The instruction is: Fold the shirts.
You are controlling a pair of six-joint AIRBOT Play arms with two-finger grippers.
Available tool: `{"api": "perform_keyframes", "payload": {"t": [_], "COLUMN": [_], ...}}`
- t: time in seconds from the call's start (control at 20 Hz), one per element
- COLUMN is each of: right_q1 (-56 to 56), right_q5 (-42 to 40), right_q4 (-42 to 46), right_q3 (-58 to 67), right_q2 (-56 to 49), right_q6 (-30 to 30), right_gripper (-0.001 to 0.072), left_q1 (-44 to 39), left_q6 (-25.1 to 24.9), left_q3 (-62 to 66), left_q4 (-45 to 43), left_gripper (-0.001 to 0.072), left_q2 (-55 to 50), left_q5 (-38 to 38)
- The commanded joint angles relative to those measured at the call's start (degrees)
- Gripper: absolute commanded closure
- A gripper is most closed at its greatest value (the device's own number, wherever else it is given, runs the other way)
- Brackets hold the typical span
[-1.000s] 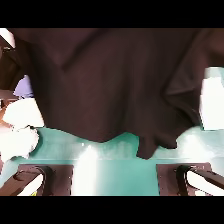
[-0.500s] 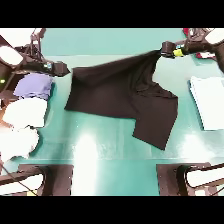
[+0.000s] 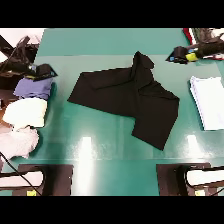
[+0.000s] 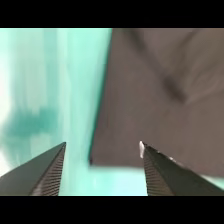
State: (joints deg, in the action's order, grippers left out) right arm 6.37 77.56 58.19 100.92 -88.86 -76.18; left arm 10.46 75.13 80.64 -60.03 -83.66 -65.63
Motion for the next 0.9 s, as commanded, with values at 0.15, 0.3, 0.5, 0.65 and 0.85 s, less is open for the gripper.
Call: {"api": "perform_keyframes", "payload": {"t": [0.15,0.3,0.5,0.65,0.85], "right_q1": [-0.17,-1.01,-1.03,-1.03,-1.01], "right_q5": [16.87,18.12,18.53,18.62,18.78], "right_q4": [-0.15,-0.11,-0.11,-0.13,-0.07], "right_q3": [-0.02,-0.02,-0.02,-0.02,-0.02], "right_q2": [5.66,6.88,7.41,7.41,7.41], "right_q6": [1.7,1.62,0.26,0.11,0.09], "right_gripper": [0.0473,0.0473,0.0473,0.0473,0.0473], "left_q1": [3.56,3.56,1.33,-0.9,-3.93], "left_q6": [-5.14,-7.65,-10.32,-10.21,-10.16], "left_q3": [-5.88,-5.88,-5.88,-5.81,-5.31], "left_q4": [6.82,10.36,10.78,10.56,10.56], "left_gripper": [0.0164,0.0164,0.0164,0.0164,0.0234], "left_q2": [-8.55,-12.92,-14.47,-15.63,-15.8], "left_q5": [-5.29,-4.0,-2.58,-2.99,-3.52]}}
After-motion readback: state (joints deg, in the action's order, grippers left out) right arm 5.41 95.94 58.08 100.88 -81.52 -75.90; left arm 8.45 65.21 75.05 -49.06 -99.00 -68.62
